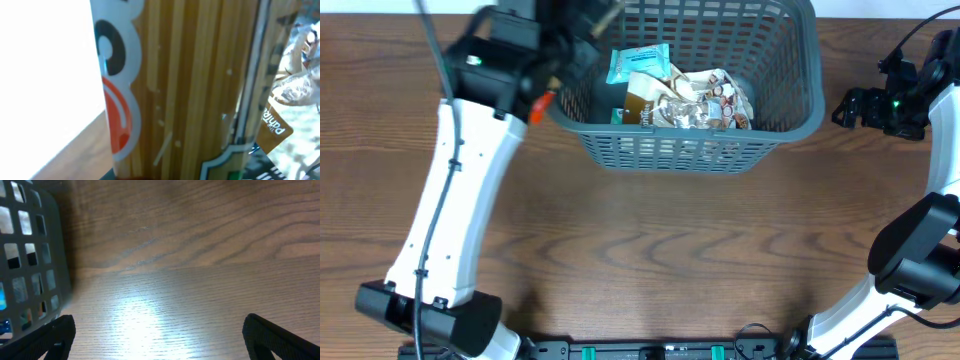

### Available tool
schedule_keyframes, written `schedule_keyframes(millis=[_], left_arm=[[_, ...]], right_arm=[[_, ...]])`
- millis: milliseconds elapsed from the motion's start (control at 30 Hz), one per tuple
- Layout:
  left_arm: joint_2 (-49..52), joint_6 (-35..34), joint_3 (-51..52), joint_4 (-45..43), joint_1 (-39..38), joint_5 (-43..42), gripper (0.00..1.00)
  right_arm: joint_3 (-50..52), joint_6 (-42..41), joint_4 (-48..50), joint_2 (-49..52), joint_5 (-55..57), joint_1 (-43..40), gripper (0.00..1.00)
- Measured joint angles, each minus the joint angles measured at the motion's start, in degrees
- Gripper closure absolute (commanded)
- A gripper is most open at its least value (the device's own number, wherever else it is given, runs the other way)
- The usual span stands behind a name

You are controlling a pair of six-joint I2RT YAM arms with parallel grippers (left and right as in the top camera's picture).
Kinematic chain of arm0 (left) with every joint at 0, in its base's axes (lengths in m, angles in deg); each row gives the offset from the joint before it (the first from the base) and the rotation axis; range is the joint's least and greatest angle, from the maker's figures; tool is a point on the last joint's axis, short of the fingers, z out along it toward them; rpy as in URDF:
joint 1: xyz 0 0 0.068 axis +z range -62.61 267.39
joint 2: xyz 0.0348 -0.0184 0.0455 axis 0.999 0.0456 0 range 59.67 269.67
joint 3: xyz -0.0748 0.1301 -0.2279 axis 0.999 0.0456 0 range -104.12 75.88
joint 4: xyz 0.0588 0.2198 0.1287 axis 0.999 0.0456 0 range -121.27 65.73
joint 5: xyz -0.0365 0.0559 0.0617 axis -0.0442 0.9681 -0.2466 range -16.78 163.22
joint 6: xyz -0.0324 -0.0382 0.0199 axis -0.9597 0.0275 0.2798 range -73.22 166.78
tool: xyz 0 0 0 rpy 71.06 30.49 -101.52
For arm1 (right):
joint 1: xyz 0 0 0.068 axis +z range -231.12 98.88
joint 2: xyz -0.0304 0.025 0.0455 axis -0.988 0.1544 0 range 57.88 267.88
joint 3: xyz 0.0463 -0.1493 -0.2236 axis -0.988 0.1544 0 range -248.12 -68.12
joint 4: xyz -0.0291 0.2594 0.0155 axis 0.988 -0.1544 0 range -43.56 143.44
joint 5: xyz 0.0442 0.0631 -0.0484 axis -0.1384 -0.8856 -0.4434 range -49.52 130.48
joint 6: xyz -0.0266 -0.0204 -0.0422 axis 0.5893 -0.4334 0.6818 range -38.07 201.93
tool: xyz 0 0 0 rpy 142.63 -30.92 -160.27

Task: Pack container
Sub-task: 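Lift the spaghetti pack with the left gripper and lay it in the basket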

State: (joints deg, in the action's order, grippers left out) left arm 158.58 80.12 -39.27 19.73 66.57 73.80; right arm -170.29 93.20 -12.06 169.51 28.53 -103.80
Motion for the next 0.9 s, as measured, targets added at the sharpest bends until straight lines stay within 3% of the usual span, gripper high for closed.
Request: schedule_keyframes(millis=[167, 900], left_arm=[[0.0, 4.3, 0.0, 0.0, -3.9, 3.4, 0.94], [0.5, 11.2, -5.6, -3.4, -6.4, 8.5, 0.94]], right_arm=[[0.0, 0.0, 0.0, 0.0, 0.0, 0.0, 0.01], [0.0, 0.4, -0.7, 0.0, 0.0, 0.0, 0.01]])
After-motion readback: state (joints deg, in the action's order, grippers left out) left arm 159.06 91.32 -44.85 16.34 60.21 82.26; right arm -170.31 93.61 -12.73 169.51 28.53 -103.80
